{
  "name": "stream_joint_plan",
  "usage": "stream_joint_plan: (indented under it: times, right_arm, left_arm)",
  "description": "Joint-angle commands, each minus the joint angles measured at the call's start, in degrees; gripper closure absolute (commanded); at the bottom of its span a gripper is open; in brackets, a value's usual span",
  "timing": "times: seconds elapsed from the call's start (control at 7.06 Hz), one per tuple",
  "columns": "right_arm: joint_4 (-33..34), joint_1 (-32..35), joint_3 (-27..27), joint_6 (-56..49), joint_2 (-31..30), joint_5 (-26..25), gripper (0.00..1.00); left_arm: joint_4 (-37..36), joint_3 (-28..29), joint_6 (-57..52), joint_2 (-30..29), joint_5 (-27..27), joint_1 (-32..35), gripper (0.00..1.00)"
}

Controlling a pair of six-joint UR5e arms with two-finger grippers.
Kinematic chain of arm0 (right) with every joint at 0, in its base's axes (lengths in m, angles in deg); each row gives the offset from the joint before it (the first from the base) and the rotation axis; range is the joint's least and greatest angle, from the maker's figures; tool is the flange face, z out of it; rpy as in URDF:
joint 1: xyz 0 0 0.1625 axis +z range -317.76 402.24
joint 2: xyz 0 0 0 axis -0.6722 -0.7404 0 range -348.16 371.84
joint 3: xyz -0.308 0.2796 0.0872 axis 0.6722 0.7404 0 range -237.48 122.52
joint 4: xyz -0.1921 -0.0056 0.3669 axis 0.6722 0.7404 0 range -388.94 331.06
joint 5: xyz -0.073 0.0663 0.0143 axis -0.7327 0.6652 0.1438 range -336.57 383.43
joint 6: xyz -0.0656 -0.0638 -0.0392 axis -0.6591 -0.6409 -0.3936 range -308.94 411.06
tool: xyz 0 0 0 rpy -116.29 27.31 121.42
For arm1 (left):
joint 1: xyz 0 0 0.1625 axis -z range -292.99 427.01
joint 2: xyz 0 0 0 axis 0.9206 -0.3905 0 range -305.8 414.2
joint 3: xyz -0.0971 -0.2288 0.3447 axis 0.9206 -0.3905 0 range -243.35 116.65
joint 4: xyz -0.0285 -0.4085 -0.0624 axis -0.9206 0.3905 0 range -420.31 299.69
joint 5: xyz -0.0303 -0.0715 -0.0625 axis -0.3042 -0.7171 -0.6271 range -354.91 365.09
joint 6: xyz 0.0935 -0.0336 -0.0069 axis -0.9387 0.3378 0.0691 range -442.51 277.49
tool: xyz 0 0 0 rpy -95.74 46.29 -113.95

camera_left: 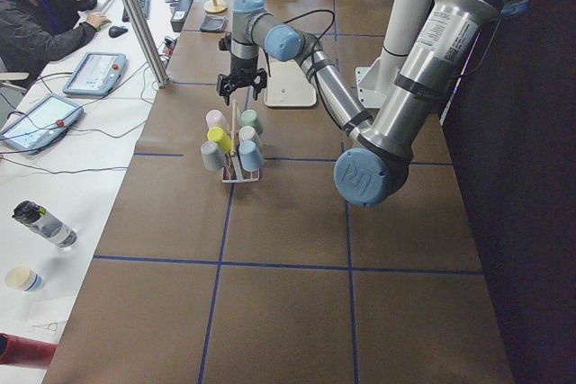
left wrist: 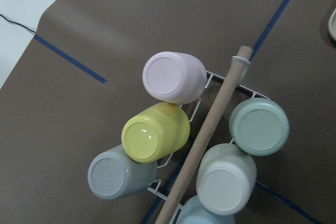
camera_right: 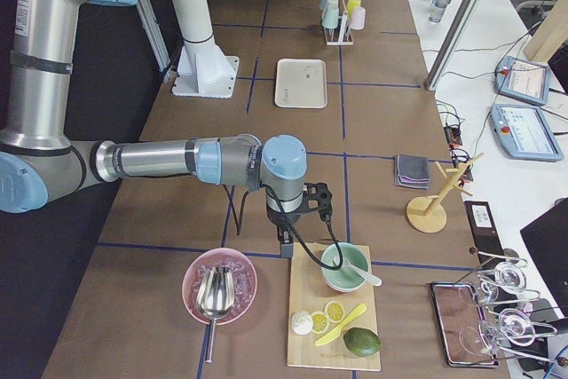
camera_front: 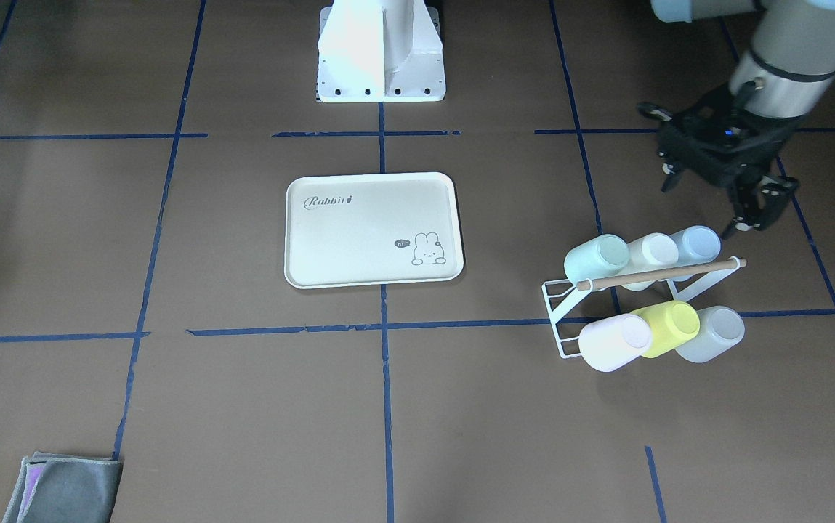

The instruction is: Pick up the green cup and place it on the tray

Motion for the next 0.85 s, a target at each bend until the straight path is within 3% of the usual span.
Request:
stream_joint_plan:
  times: [0.0, 0.42, 0.71]
  right_arm:
    - [0.0, 0.0, 0.0, -0.1, -0.4, 0.0, 0.0]
    - [0.1, 0.0, 0.0, 0.0, -0.6, 0.0, 0.0]
    - [0.1, 0.0, 0.1, 0.0, -0.6, 0.0, 0.0]
  left_arm:
    - [-11.7, -0.3, -3.1, -5.1, 12.6, -7.7, 0.0]
    - [-20.8, 0.0, -16.7, -6.7, 35.6, -17.3, 0.0]
    - [-22.8, 0.8, -20.0, -7.0, 42.2, -21.2, 0.0]
